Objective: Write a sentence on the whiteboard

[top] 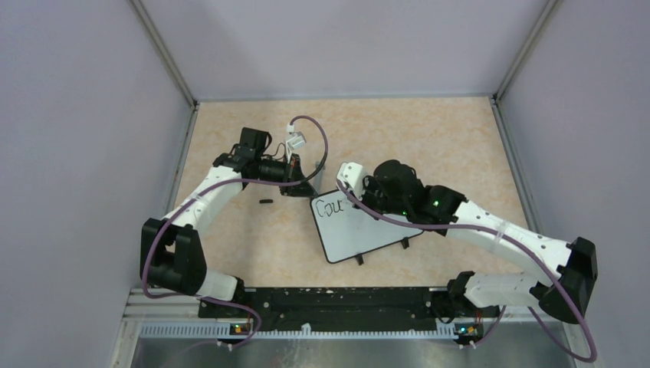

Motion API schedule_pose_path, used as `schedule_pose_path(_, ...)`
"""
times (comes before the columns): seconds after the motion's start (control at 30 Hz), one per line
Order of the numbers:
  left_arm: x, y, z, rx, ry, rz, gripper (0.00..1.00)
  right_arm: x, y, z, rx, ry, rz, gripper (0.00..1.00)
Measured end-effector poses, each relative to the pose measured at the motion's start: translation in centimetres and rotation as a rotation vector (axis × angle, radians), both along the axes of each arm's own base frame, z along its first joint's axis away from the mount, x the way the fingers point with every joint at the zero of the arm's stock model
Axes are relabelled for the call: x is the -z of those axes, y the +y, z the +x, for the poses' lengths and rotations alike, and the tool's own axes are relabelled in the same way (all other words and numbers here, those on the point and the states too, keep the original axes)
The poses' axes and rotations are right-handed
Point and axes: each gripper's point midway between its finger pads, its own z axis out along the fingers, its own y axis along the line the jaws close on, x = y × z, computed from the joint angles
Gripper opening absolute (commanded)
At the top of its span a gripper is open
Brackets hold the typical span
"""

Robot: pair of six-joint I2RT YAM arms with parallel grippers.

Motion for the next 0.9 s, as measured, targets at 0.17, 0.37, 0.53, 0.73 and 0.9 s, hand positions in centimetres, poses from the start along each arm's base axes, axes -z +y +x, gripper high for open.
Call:
schedule_pose_path(0.17,0.0,0.0,0.0,0.000,0.000,0.000,0.00,-0.1,-0.2,0.0,0.002,-0.003,0.000,0.00)
schedule_pose_path(0.37,0.0,0.0,0.0,0.000,0.000,0.000,0.00,0.5,-0.3,-0.4,-0.009,0.012,-0.010,0.00)
schedule_pose_path(0.53,0.0,0.0,0.0,0.000,0.000,0.000,0.00,1.2,-0.4,-0.9,-0.025,0.035,-0.024,0.00)
schedule_pose_path(0.73,0.0,0.0,0.0,0.000,0.001,0.000,0.00,1.6,-0.5,-1.1,-0.031,0.046,-0.029,0.00)
schedule_pose_path(0.9,0.0,0.0,0.0,0.000,0.000,0.000,0.00,1.5,-0.5,-1.1,-0.026,0.049,-0.025,0.00)
